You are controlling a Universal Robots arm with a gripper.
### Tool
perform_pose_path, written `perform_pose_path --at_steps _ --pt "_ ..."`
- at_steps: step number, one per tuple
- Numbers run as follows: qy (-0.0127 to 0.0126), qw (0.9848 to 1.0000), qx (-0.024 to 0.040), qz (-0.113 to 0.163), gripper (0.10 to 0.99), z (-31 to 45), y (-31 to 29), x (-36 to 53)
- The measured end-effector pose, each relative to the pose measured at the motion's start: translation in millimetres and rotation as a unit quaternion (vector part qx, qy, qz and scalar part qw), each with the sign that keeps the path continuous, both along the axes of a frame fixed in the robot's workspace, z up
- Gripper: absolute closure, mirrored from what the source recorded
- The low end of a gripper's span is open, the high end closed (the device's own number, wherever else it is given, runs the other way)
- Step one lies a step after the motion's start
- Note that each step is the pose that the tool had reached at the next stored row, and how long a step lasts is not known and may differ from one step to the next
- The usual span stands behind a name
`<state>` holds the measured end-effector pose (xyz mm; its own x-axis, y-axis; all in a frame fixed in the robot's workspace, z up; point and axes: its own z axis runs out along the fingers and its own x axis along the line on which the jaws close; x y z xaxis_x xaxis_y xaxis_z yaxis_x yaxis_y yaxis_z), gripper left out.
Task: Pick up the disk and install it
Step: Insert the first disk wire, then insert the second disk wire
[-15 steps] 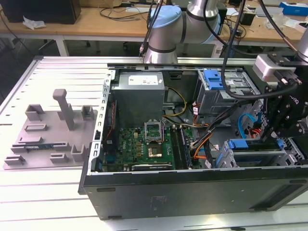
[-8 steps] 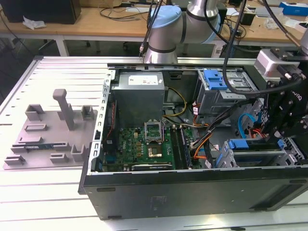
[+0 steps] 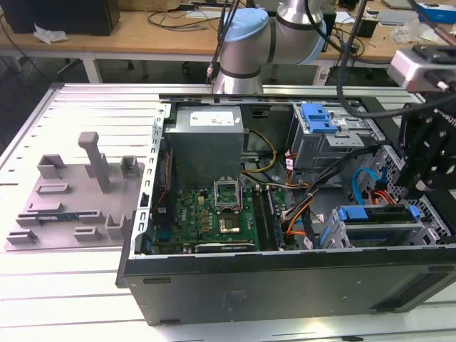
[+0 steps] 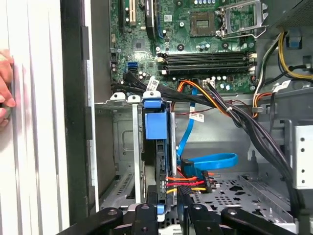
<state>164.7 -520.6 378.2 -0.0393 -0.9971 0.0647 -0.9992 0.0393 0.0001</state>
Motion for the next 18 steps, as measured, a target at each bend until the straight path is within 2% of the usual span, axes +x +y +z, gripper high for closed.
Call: perform_pose_path --at_steps 1,2,18 --pt "0.0 1.0 0.0 0.0 0.784 5.0 0.0 0.2" --pt "0.0 1.0 0.0 0.0 0.784 6.7 0.0 0.2" --pt "0.0 1.0 0.0 0.0 0.784 8.5 0.1 0.3"
